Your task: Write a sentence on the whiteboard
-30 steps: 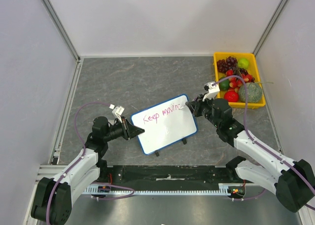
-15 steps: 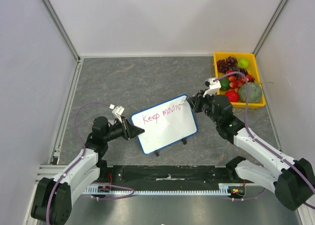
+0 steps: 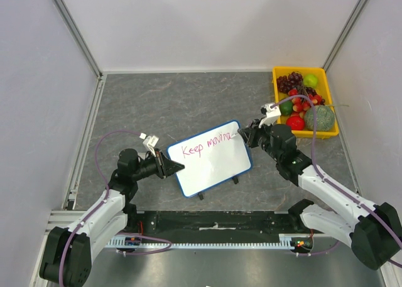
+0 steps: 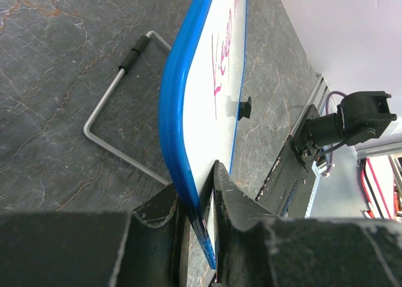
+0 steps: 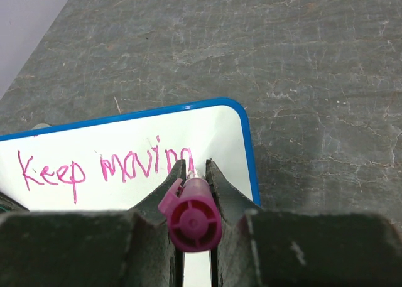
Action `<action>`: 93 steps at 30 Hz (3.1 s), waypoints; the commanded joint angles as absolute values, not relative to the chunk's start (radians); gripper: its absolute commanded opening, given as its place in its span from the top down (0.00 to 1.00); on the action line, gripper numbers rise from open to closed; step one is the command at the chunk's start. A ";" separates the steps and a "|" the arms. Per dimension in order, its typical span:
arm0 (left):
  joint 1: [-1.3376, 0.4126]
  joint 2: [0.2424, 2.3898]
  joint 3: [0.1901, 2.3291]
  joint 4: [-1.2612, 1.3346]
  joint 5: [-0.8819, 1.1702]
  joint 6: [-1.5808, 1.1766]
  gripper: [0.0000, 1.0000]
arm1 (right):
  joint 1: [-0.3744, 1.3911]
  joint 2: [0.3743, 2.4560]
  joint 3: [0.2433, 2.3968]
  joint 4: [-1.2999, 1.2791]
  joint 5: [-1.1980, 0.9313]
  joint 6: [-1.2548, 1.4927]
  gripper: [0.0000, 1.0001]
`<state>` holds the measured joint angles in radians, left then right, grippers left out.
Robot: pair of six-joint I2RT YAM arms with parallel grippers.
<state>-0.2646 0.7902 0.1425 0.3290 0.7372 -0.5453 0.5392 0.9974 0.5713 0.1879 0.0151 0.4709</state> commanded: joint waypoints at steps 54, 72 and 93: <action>-0.261 0.785 0.133 0.347 0.683 -0.469 0.98 | 0.531 0.769 0.532 0.189 -0.143 0.529 1.00; -0.261 0.792 0.135 0.350 0.686 -0.471 0.98 | 0.532 0.765 0.523 0.156 -0.156 0.489 1.00; -0.261 0.795 0.135 0.351 0.683 -0.472 0.98 | 0.850 0.865 0.517 0.299 -0.011 0.492 1.00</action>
<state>-0.2642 0.7975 0.1410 0.3336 0.7425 -0.5449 0.7853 0.8375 0.5098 0.2016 -0.0864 0.5003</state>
